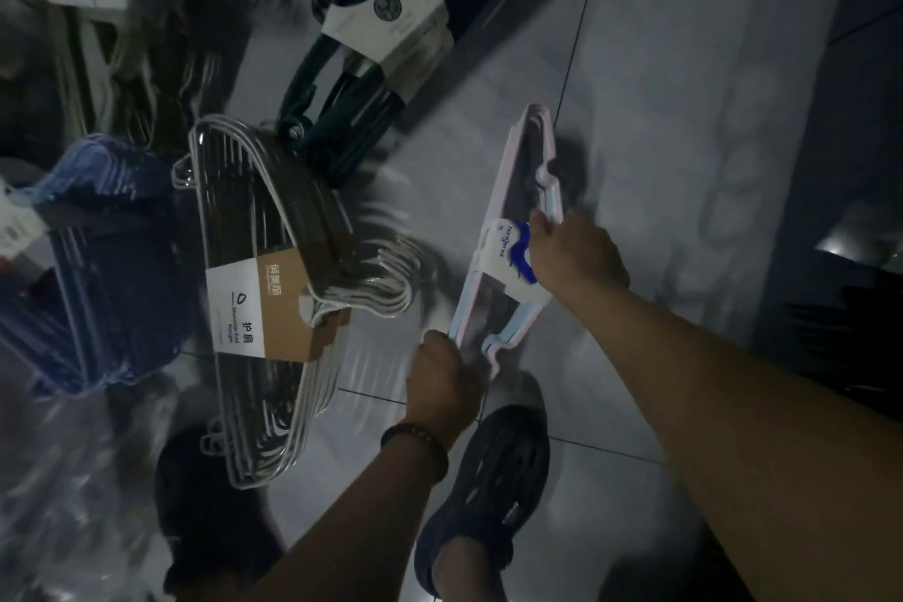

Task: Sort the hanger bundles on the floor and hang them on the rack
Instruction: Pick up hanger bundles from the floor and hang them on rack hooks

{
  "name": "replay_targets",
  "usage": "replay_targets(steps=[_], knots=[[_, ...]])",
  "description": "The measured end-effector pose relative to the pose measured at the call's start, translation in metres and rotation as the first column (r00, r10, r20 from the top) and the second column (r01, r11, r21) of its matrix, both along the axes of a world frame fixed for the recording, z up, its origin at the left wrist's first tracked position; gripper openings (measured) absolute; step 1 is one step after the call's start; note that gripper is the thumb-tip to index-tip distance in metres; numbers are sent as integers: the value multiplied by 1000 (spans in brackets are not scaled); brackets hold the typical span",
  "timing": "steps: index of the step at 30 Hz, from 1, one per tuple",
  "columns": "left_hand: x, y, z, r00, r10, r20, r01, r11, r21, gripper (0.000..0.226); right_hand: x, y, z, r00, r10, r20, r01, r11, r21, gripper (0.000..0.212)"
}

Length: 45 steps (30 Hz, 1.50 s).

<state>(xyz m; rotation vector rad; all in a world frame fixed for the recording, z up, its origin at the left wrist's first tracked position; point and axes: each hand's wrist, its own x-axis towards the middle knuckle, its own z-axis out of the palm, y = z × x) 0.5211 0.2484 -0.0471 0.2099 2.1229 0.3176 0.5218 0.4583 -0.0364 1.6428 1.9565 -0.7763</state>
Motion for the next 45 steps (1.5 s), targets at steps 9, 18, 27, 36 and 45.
replay_targets(steps=[9,18,27,36,45], knots=[[15,-27,102,996,13,88,-28,985,172,34,17,8,73,965,-263,-2,254,932,-257,39],[-5,-46,331,977,66,201,-117,961,253,32,13,-1,299,881,-420,-218,357,893,-275,22],[-85,-44,610,831,-278,483,-111,767,632,84,1,-40,661,770,-402,-496,493,868,63,28],[-89,-1,859,842,-504,195,67,456,888,33,47,-191,878,700,-302,-647,589,757,284,22],[14,26,1012,826,-564,-2,129,185,974,35,145,-241,982,643,-291,-709,693,615,376,19]])
